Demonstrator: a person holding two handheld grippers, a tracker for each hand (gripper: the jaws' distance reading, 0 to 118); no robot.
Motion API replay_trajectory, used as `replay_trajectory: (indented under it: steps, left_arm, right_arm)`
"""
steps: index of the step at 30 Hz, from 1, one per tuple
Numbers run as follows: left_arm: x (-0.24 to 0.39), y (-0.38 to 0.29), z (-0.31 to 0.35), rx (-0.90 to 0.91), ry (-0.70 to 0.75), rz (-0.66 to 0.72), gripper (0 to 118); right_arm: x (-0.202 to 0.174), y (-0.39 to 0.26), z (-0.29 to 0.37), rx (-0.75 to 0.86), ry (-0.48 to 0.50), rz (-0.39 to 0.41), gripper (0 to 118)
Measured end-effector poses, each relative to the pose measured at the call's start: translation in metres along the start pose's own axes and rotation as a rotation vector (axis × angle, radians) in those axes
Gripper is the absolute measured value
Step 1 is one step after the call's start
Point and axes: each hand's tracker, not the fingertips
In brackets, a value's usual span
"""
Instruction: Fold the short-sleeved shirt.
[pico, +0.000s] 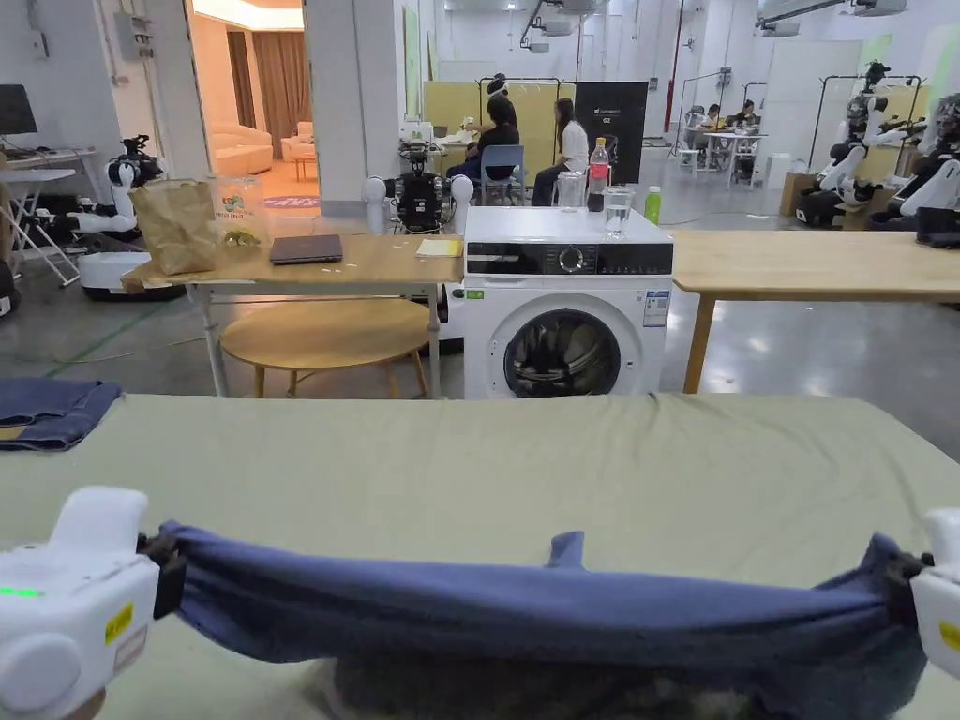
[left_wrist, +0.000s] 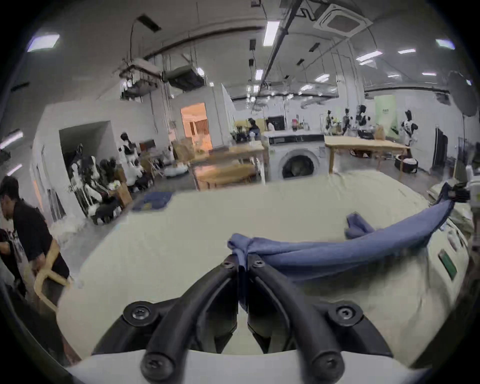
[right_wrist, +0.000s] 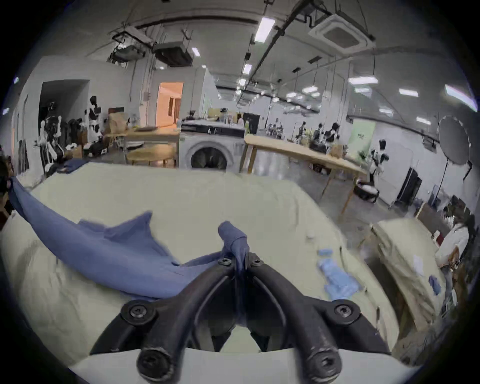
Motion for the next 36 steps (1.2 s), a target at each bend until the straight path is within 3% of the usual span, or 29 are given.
replay_trajectory:
  steps: [3, 7, 8, 9, 10, 11, 12, 13, 14, 15, 19, 21, 22, 23, 24, 25, 28, 31, 36]
  left_arm:
    - [-0.002, -0.068, 0.012, -0.124, -0.029, 0.077, 0]
    - [0.004, -0.136, 0.021, -0.273, -0.047, 0.109, 0]
    - [0.006, -0.146, 0.021, -0.306, -0.041, 0.119, 10]
    - [0.004, -0.155, 0.020, -0.305, -0.033, 0.128, 31]
    - [0.006, -0.157, 0.023, -0.294, -0.032, 0.126, 31]
    - [0.007, -0.156, 0.028, -0.278, -0.022, 0.126, 41]
    - [0.009, -0.151, 0.034, -0.245, -0.009, 0.122, 63]
    - [0.009, -0.143, 0.041, -0.191, 0.002, 0.112, 94]
    - [0.017, -0.129, 0.050, -0.118, 0.010, 0.098, 100]
    - [0.026, -0.113, 0.057, -0.064, 0.021, 0.090, 100]
    - [0.064, -0.062, 0.083, 0.124, -0.054, 0.099, 100]
    - [0.090, -0.047, 0.103, 0.196, -0.059, 0.079, 95]
    - [0.099, -0.041, 0.108, 0.220, -0.067, 0.067, 76]
    - [0.108, -0.039, 0.113, 0.236, -0.067, 0.042, 47]
    - [0.115, -0.037, 0.116, 0.257, -0.064, 0.021, 12]
    - [0.117, -0.039, 0.114, 0.262, -0.057, 0.012, 0]
    - [0.113, -0.039, 0.116, 0.251, -0.098, 0.022, 0]
    - [0.091, -0.051, 0.111, 0.223, -0.056, 0.020, 0]
    - [0.022, -0.088, 0.094, 0.008, -0.049, 0.155, 0]
  right_arm:
    - [0.000, -0.071, 0.013, -0.126, 0.073, 0.000, 3]
    - [-0.012, -0.146, 0.024, -0.240, 0.096, 0.006, 6]
    - [-0.012, -0.157, 0.024, -0.261, 0.112, -0.022, 11]
    - [-0.012, -0.166, 0.024, -0.260, 0.135, -0.036, 21]
    - [-0.011, -0.169, 0.026, -0.246, 0.130, -0.038, 29]
    - [-0.012, -0.167, 0.031, -0.236, 0.119, -0.036, 29]
    - [-0.014, -0.159, 0.038, -0.212, 0.134, -0.038, 48]
    - [-0.019, -0.147, 0.046, -0.164, 0.175, -0.038, 94]
    - [-0.028, -0.131, 0.059, -0.093, 0.186, -0.030, 112]
    - [-0.040, -0.114, 0.076, -0.005, 0.180, -0.021, 115]
    - [-0.091, -0.056, 0.130, 0.264, 0.217, -0.053, 114]
    - [-0.111, -0.039, 0.147, 0.280, 0.210, -0.056, 112]
    - [-0.118, -0.036, 0.153, 0.304, 0.217, -0.062, 91]
    - [-0.126, -0.039, 0.157, 0.356, 0.215, -0.065, 53]
    - [-0.133, -0.038, 0.159, 0.392, 0.195, -0.053, 3]
    - [-0.139, -0.037, 0.160, 0.387, 0.145, -0.012, 0]
    - [-0.139, -0.030, 0.163, 0.352, 0.240, -0.060, 0]
    - [-0.144, -0.038, 0.159, 0.360, 0.228, -0.039, 0]
    - [-0.157, -0.044, 0.145, 0.295, 0.284, -0.040, 0]
